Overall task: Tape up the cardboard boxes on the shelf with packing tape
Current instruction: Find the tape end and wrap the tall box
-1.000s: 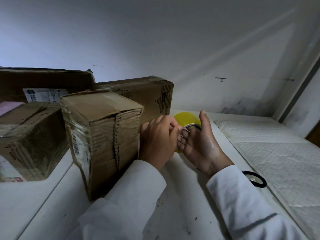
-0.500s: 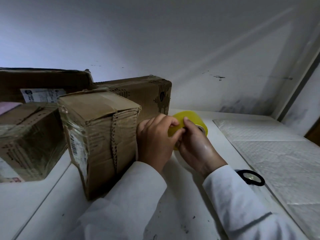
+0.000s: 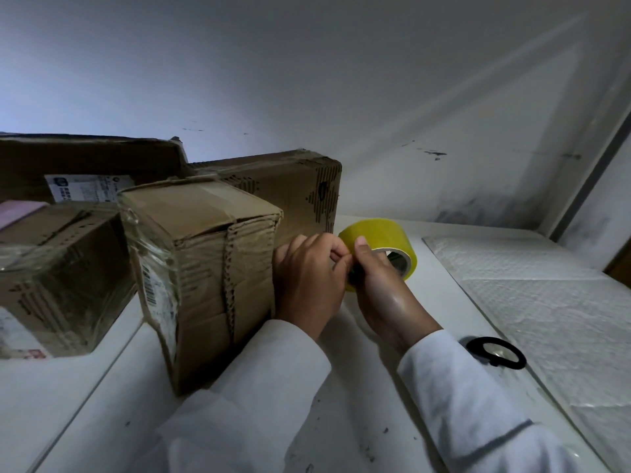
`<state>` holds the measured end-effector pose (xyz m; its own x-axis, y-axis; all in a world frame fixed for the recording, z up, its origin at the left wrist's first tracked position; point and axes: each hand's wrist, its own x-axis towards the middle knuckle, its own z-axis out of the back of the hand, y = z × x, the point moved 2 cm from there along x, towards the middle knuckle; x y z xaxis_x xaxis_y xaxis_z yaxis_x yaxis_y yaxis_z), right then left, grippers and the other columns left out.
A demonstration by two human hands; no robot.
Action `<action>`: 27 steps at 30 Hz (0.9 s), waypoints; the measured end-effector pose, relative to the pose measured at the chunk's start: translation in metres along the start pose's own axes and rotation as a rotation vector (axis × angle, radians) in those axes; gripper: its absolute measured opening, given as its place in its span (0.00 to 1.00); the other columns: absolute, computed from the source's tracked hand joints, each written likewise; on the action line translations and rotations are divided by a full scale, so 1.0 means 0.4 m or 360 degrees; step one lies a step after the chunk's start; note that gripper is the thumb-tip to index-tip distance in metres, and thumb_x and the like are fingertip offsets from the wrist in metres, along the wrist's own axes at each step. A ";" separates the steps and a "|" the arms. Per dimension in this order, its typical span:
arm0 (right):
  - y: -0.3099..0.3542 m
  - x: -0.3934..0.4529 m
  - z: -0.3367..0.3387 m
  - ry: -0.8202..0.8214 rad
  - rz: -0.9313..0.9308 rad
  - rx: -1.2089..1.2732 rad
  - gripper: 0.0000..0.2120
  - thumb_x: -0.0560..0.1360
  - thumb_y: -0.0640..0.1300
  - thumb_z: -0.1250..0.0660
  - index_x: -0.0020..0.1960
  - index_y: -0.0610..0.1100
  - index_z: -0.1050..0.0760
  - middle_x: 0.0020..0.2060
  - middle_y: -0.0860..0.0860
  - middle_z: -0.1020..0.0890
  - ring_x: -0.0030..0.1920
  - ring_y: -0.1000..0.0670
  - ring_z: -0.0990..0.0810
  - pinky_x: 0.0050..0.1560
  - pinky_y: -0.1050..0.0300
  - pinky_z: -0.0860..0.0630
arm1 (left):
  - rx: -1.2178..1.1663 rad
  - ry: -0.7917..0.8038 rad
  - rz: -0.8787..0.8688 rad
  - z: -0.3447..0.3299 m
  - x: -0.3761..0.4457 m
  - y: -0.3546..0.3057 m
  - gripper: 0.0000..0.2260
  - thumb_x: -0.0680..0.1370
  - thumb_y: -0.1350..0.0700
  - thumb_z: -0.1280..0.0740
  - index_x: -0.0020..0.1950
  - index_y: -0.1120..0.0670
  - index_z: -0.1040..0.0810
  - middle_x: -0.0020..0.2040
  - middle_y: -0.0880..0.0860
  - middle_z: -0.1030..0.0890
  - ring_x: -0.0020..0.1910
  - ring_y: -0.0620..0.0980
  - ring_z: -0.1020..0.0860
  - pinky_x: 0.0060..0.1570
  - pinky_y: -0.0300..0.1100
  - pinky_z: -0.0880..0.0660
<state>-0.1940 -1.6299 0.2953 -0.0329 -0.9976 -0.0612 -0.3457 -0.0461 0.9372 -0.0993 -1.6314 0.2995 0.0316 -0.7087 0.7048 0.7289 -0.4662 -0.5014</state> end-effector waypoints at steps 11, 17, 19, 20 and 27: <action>0.010 -0.010 -0.008 0.0053 0.0017 0.0150 0.19 0.82 0.46 0.46 0.65 0.33 0.32 0.45 0.43 0.20 0.35 0.57 0.17 0.33 0.66 0.23 | -0.0078 -0.0068 -0.0027 -0.001 0.003 0.003 0.05 0.70 0.48 0.34 0.40 0.49 0.21 0.40 0.46 0.20 0.40 0.51 0.24 0.43 0.42 0.36; 0.002 -0.006 -0.009 0.0014 -0.0009 0.0020 0.20 0.82 0.49 0.46 0.67 0.37 0.33 0.53 0.43 0.19 0.46 0.55 0.18 0.39 0.67 0.22 | -0.0059 -0.0046 0.0019 0.001 0.002 -0.002 0.04 0.71 0.52 0.35 0.39 0.49 0.23 0.39 0.47 0.21 0.42 0.53 0.25 0.44 0.42 0.39; 0.001 -0.006 -0.009 0.0003 -0.0013 0.0012 0.21 0.82 0.50 0.46 0.68 0.37 0.34 0.56 0.42 0.20 0.50 0.53 0.19 0.42 0.66 0.23 | -0.0062 -0.0039 0.0003 0.001 0.000 -0.001 0.03 0.71 0.53 0.35 0.39 0.50 0.23 0.38 0.47 0.22 0.42 0.53 0.25 0.44 0.42 0.38; 0.001 -0.007 -0.010 0.0001 -0.0015 0.0023 0.20 0.82 0.50 0.46 0.68 0.38 0.34 0.57 0.42 0.21 0.51 0.53 0.20 0.43 0.65 0.23 | -0.0059 -0.0042 -0.0016 0.000 0.000 -0.002 0.03 0.71 0.53 0.35 0.39 0.50 0.23 0.38 0.47 0.22 0.41 0.53 0.25 0.44 0.42 0.38; 0.009 -0.002 -0.018 0.0023 -0.0007 0.0370 0.23 0.82 0.48 0.47 0.68 0.31 0.36 0.57 0.37 0.23 0.52 0.49 0.21 0.46 0.63 0.22 | -0.0066 -0.0071 -0.0181 -0.006 -0.007 -0.005 0.07 0.72 0.51 0.40 0.40 0.51 0.25 0.37 0.47 0.23 0.39 0.52 0.25 0.43 0.41 0.38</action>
<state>-0.1884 -1.6295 0.3010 -0.0183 -0.9981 -0.0587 -0.5527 -0.0388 0.8325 -0.1026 -1.6298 0.2974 -0.0189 -0.6260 0.7796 0.7005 -0.5646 -0.4365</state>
